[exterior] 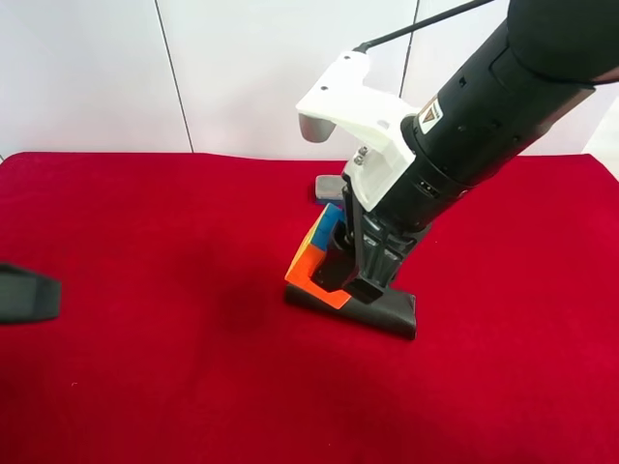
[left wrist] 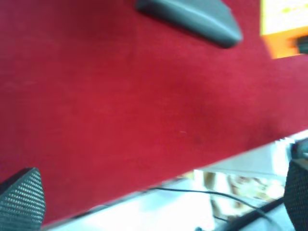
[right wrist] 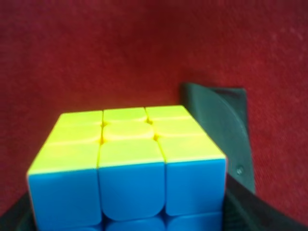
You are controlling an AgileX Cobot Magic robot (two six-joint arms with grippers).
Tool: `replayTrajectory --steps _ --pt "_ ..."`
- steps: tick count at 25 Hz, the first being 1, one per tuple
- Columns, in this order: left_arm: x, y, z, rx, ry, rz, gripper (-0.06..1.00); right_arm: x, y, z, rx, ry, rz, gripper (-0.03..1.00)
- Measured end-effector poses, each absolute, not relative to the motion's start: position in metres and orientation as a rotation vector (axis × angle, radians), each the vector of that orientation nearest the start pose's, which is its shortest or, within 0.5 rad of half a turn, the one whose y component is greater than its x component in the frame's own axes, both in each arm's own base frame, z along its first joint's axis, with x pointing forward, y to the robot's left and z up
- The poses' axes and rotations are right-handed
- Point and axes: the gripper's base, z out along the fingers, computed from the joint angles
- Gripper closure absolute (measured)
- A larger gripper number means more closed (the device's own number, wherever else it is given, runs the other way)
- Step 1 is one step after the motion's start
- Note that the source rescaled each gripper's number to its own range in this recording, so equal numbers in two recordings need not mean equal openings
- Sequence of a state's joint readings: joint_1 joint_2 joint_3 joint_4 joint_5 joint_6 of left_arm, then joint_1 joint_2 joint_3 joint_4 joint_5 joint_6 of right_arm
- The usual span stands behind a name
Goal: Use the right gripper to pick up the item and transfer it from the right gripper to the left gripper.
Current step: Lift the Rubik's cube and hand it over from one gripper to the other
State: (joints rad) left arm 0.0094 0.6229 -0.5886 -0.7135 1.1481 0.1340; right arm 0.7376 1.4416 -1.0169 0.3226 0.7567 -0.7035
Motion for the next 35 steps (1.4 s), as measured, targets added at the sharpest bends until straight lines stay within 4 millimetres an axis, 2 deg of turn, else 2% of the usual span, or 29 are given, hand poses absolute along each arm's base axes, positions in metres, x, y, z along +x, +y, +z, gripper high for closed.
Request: replayTrajectory --steps 5,10,17,26,30,35 --pt "0.097 -0.062 0.295 -0.024 2.478 -1.074 -0.06 0.192 0.218 0.268 -1.62 2.079 0.386 0.97" --pt "0.107 -0.065 0.293 -0.026 2.491 -1.137 -0.06 0.177 0.235 0.27 -1.717 1.942 0.345 0.97" --pt "0.118 -0.066 0.287 -0.038 2.525 -1.162 -0.06 0.179 0.239 0.272 -1.689 1.897 0.338 0.97" --pt "0.145 -0.07 0.276 -0.066 2.519 -1.268 -0.06 0.179 0.24 0.273 -1.696 1.87 0.338 0.97" --pt "0.154 -0.08 0.267 -0.027 2.561 -1.295 -0.06 0.179 0.242 0.275 -1.675 1.858 0.363 0.97" --pt "0.165 -0.105 0.258 0.015 2.542 -1.357 -0.06 0.177 0.245 0.276 -1.671 1.837 0.416 0.97"
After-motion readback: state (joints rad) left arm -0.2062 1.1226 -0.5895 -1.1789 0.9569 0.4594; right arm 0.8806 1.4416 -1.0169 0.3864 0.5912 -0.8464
